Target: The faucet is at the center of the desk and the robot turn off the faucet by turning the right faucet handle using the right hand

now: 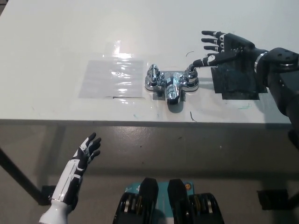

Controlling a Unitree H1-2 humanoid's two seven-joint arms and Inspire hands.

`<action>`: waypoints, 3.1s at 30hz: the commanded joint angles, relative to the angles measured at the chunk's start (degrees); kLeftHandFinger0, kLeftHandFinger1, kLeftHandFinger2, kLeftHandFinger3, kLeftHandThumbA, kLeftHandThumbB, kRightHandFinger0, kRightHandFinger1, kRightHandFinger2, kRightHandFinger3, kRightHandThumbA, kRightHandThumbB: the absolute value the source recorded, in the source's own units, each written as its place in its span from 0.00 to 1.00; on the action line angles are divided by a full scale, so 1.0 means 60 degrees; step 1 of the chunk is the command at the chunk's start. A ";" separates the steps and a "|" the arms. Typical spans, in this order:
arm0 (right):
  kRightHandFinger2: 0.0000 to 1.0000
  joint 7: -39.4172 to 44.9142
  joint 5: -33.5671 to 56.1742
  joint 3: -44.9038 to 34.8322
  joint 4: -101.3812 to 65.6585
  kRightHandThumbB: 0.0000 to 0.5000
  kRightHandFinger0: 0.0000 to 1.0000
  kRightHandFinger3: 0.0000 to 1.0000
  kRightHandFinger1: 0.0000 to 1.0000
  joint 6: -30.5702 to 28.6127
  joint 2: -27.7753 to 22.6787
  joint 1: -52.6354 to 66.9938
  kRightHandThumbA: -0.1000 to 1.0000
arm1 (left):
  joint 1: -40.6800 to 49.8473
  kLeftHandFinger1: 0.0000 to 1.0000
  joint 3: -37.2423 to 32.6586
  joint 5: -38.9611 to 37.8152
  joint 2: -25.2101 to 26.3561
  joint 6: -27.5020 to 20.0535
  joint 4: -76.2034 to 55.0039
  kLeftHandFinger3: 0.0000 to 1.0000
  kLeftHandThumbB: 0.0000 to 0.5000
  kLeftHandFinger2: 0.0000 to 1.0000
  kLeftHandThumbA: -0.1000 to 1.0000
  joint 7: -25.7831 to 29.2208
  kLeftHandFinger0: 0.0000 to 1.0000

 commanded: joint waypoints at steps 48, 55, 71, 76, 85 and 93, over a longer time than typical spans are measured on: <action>1.00 0.1851 0.0671 -0.0775 -0.1366 0.82 1.00 1.00 1.00 -0.0497 0.0769 0.0788 1.00 | -0.0062 1.00 0.0004 -0.0025 0.0164 -0.0399 0.0003 1.00 0.50 1.00 0.98 -0.0196 1.00; 1.00 0.1932 0.0789 -0.0709 -0.2429 0.82 1.00 1.00 1.00 -0.0390 0.0866 0.1411 1.00 | -0.0018 1.00 0.0007 -0.0048 0.0159 -0.0351 -0.0066 1.00 0.49 1.00 0.98 -0.0197 1.00; 1.00 -0.1330 0.0048 -0.0621 -0.5990 0.78 1.00 1.00 1.00 -0.1000 0.2026 0.3079 1.00 | -0.0046 1.00 0.0020 -0.0075 0.0149 -0.0366 -0.0075 1.00 0.47 1.00 0.99 -0.0188 1.00; 1.00 -0.3124 -0.0692 -0.0610 -0.6309 0.79 1.00 1.00 1.00 -0.1629 0.2548 0.3344 1.00 | -0.0019 1.00 0.0018 -0.0080 0.0134 -0.0319 -0.0121 1.00 0.49 1.00 0.98 -0.0180 1.00; 1.00 -0.6011 -0.1831 -0.0628 -0.6857 0.69 1.00 1.00 1.00 -0.1651 0.3482 0.3684 1.00 | -0.0054 1.00 0.0040 -0.0076 0.0145 -0.0302 -0.0139 1.00 0.49 1.00 0.99 -0.0167 1.00; 1.00 -0.6937 -0.2367 -0.0432 -0.7132 0.53 1.00 1.00 1.00 -0.1899 0.3951 0.3916 1.00 | -0.0048 1.00 0.0060 -0.0153 0.0173 -0.0361 -0.0083 1.00 0.48 1.00 0.99 -0.0205 1.00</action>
